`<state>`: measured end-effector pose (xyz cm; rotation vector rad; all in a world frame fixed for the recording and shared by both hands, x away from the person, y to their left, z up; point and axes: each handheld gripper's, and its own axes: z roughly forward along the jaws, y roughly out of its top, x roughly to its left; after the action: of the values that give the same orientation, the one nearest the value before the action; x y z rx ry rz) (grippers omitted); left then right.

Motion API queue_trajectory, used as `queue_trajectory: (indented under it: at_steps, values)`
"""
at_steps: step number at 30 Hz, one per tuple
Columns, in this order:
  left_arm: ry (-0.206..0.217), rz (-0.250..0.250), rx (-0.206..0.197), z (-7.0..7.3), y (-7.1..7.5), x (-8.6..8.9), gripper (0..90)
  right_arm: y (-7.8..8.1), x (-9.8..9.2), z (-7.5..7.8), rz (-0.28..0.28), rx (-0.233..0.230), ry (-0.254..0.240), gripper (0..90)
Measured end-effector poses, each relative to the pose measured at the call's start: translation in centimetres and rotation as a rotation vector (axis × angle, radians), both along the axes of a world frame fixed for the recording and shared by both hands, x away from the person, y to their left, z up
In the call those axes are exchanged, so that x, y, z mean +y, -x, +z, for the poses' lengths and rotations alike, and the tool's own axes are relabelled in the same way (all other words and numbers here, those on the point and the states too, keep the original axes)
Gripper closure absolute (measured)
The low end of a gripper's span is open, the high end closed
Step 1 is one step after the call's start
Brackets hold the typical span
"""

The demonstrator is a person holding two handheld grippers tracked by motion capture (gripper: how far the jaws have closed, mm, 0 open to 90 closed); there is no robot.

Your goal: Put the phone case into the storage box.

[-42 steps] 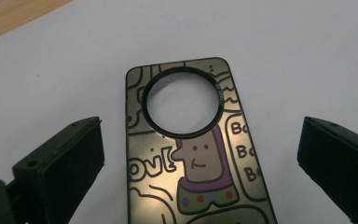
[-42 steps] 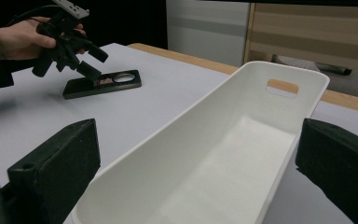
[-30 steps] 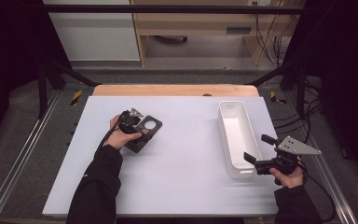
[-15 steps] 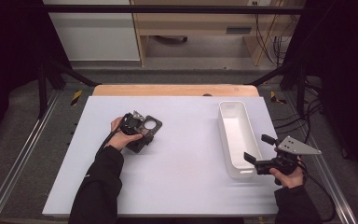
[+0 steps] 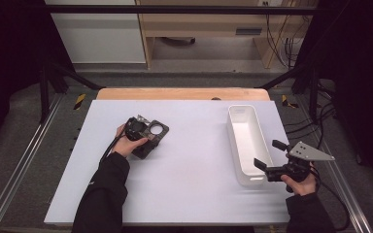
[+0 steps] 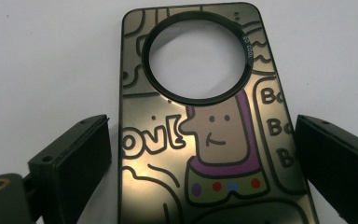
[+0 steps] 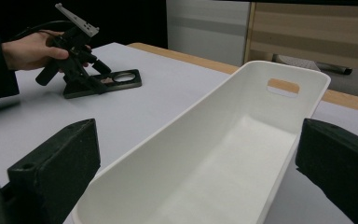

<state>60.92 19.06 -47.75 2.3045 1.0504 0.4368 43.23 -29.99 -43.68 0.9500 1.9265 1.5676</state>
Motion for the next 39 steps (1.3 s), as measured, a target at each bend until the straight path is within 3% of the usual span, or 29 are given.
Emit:
queue_trajectory:
  at_steps: [6,9,25,32,39]
  values:
    - [-0.001,0.000,-0.002,0.0,0.0,0.0,5.3,0.0,0.0,0.0,0.002,0.000,-0.001,0.3]
    - [0.002,0.001,-0.001,0.2,0.0,0.1,9.8,0.0,0.0,0.0,0.002,0.002,0.000,0.3]
    - [0.000,0.009,0.000,0.3,0.1,0.1,10.8,0.0,0.0,0.0,0.002,0.000,-0.003,0.3]
    - [-0.015,0.008,-0.017,0.4,0.2,0.0,11.1,0.0,0.0,0.0,0.003,0.001,-0.003,0.3]
    - [-0.001,0.001,-0.025,1.0,0.5,0.1,11.2,0.0,-0.1,0.1,0.005,-0.002,-0.007,0.3]
